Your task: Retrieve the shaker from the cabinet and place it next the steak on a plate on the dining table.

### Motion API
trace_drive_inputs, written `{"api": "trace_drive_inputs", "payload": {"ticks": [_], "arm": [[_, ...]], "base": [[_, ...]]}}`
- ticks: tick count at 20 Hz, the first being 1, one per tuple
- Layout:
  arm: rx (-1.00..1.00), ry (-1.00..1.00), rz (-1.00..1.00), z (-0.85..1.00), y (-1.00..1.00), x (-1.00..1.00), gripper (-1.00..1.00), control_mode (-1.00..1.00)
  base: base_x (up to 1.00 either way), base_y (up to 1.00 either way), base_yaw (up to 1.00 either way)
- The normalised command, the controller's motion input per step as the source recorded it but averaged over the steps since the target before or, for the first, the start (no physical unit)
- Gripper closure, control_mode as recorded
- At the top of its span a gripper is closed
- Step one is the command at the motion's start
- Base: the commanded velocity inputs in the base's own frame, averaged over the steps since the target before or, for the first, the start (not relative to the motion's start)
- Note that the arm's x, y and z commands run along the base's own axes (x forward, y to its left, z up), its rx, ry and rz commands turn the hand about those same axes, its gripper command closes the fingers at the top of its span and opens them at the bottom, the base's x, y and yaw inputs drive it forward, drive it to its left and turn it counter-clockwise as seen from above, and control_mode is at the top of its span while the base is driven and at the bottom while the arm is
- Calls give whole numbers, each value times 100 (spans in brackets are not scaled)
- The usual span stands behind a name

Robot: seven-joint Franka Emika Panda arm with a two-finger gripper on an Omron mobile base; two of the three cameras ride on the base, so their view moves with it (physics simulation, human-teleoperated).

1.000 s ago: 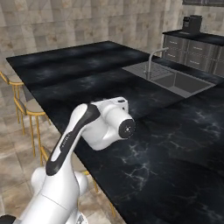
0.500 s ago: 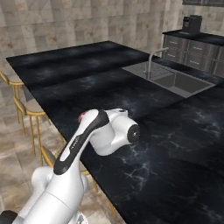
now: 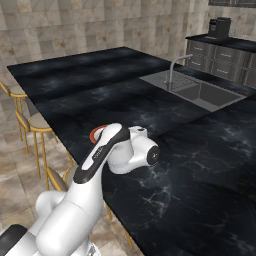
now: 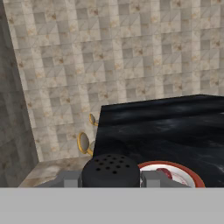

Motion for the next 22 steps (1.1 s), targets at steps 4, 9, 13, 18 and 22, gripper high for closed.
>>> {"api": "trace_drive_inputs", "payload": {"ticks": [4, 9, 13, 18, 22], "arm": [[-8, 0, 0, -29, 0, 37, 100, -100], [-7, 0, 0, -24, 0, 28, 100, -100], [0, 0, 0, -14, 0, 18, 100, -100], [0, 0, 0, -27, 0, 20, 100, -100], [0, 0, 0, -28, 0, 22, 100, -100]], "base": [[0, 0, 0], [0, 0, 0], [0, 0, 0], [0, 0, 0], [0, 0, 0]]}}
